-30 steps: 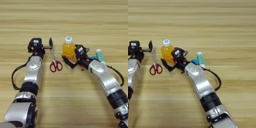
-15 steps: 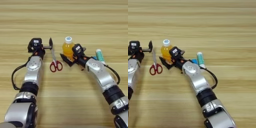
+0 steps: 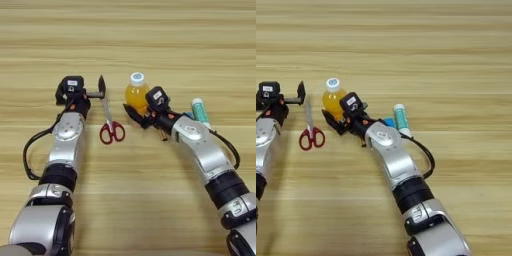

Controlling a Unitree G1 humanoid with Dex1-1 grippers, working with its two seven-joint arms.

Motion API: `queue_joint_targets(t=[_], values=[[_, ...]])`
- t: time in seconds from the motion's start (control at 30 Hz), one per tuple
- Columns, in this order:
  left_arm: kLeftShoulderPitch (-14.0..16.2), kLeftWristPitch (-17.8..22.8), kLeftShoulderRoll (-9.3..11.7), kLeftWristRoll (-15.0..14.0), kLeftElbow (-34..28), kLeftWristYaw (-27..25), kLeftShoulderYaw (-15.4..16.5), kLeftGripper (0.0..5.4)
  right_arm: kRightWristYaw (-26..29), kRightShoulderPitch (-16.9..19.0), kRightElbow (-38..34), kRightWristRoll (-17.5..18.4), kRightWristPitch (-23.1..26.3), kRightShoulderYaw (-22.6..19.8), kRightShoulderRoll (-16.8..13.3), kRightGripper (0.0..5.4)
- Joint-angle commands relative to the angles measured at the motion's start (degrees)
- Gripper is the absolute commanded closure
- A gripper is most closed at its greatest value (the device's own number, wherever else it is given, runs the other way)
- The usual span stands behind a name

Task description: Move the objects on the table

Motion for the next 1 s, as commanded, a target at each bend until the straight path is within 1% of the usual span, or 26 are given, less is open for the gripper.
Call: queue_joint_targets(t=[0.03, 0.17, 0.27, 0.47, 0.57, 0.67, 0.8, 0.93, 1.0], values=[[0.3, 0.9, 0.0, 0.5, -0.5, 0.3, -0.3, 0.00, -1.3, -0.5, -6.0, 0.0, 1.6, -1.3, -0.6, 1.98], [0.2, 0.9, 0.0, 0.6, -0.4, 0.4, -0.3, 0.00, -2.0, 0.0, -12.2, 0.8, 4.4, -2.9, -1.9, 1.98], [0.2, 0.8, -0.1, 0.6, -0.4, 0.5, -0.3, 0.00, -2.3, 0.7, -16.7, 1.3, 6.2, -4.9, -3.5, 1.98], [0.3, 0.8, -0.2, 0.8, -0.5, 0.7, -0.5, 0.00, -4.6, 2.7, -22.9, 2.7, 9.6, -12.2, -8.2, 1.98], [0.3, 0.8, -0.2, 0.8, -0.5, 0.7, -0.5, 0.00, -6.5, 5.1, -24.9, 3.1, 10.8, -16.2, -10.5, 1.98], [0.1, 0.8, -0.2, 0.8, -0.4, 0.6, -0.5, 0.00, -8.5, 8.1, -25.8, 2.9, 11.1, -18.7, -11.6, 1.98], [0.1, 0.7, 0.0, 0.8, -0.2, 0.5, -0.5, 0.00, -11.4, 11.7, -25.6, 1.8, 10.0, -20.7, -12.3, 1.98], [0.0, 0.7, 0.1, 0.7, -0.1, 0.4, -0.4, 0.00, -13.0, 14.0, -24.0, 2.0, 9.6, -22.2, -12.5, 1.98], [0.0, 0.7, 0.1, 0.7, -0.1, 0.4, -0.4, 0.00, -13.4, 14.4, -22.7, 2.3, 9.3, -22.5, -12.4, 1.98]])
